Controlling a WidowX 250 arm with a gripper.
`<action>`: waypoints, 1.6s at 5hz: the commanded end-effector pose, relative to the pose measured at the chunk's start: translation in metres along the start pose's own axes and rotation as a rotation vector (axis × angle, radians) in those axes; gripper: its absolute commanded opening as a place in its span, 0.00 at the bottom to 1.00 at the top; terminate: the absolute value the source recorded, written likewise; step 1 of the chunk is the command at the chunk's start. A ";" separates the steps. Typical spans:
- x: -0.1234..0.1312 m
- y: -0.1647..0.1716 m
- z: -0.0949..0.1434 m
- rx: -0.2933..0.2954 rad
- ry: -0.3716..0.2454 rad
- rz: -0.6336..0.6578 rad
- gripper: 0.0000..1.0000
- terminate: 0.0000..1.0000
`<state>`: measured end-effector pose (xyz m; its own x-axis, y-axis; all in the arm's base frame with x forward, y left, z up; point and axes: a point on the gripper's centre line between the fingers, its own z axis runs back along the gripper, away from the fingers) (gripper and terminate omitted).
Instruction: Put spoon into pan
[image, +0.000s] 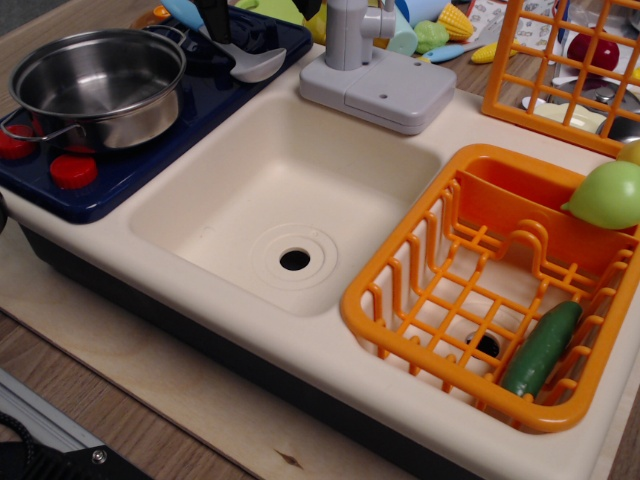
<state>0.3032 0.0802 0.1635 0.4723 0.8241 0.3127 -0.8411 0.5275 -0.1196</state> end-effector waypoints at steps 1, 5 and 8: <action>0.000 0.000 0.000 0.000 0.000 0.000 1.00 0.00; 0.010 0.010 -0.032 -0.061 -0.038 0.024 1.00 0.00; 0.002 0.019 -0.054 -0.100 0.025 0.063 0.00 0.00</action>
<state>0.3050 0.1026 0.1182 0.4239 0.8651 0.2681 -0.8401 0.4862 -0.2404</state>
